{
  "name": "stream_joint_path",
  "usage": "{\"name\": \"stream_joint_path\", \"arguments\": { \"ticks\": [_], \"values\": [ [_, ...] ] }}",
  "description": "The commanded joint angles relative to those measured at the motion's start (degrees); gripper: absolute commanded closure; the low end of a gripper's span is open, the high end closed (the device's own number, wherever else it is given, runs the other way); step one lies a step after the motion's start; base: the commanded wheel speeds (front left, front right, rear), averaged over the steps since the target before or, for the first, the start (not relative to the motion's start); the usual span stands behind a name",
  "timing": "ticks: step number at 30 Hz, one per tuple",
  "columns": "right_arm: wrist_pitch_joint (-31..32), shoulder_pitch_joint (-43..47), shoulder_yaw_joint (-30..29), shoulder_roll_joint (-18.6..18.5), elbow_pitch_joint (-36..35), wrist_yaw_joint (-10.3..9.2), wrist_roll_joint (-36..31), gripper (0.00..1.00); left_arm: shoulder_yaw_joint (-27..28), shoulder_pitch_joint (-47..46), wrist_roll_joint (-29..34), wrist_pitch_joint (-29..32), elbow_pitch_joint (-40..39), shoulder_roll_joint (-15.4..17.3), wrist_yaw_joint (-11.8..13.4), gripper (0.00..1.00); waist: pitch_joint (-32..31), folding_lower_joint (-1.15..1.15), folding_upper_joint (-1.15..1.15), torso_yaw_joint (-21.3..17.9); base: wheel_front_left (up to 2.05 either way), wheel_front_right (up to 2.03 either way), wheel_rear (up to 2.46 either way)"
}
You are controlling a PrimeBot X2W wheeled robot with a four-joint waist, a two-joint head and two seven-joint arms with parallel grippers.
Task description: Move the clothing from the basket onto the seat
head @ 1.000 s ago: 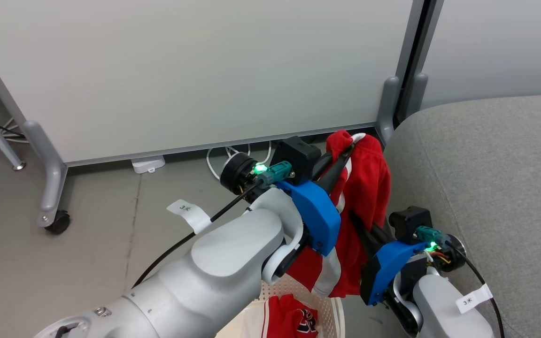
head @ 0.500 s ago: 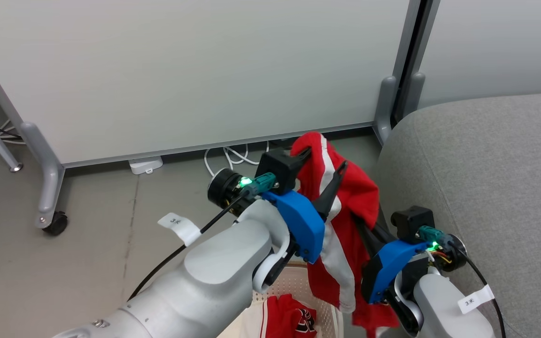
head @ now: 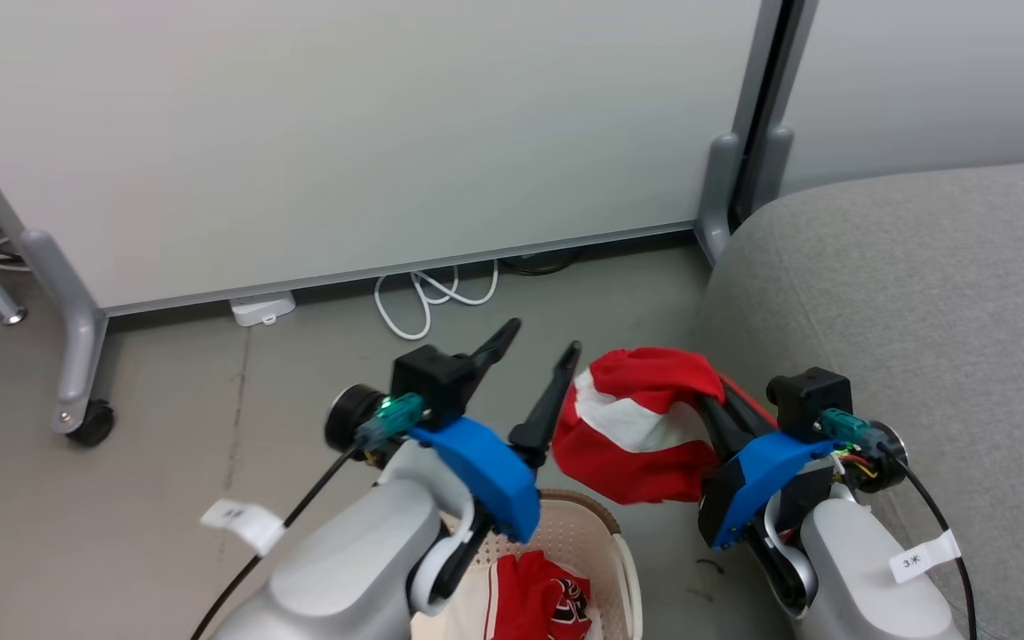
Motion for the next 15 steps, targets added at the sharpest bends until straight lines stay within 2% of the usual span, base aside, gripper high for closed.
{"name": "stream_joint_path", "arguments": {
  "ticks": [1, 8, 15],
  "values": [
    [0.1, -0.7, 0.0, -0.2, -0.7, 0.03, -0.1, 1.00, 2.1, 1.7, 1.1, -0.1, -1.5, 1.0, 0.2, 0.00, 0.2, 0.00, 0.00, -0.7, 0.00, 0.00, 0.00],
    [1.3, -0.5, 1.5, -0.2, -4.9, 0.03, 0.7, 1.00, 14.8, 13.6, 10.3, -0.2, -11.8, 6.3, -1.5, 0.00, 1.3, 0.00, 0.00, -5.7, 0.00, 0.00, 0.00],
    [3.0, 0.8, 2.4, -0.2, -9.8, 0.03, 1.3, 1.00, 24.2, 24.2, 18.5, -0.2, -18.3, 8.3, -4.0, 0.00, 2.6, 0.00, 0.00, -11.3, 0.00, 0.00, 0.00]
  ]
}}
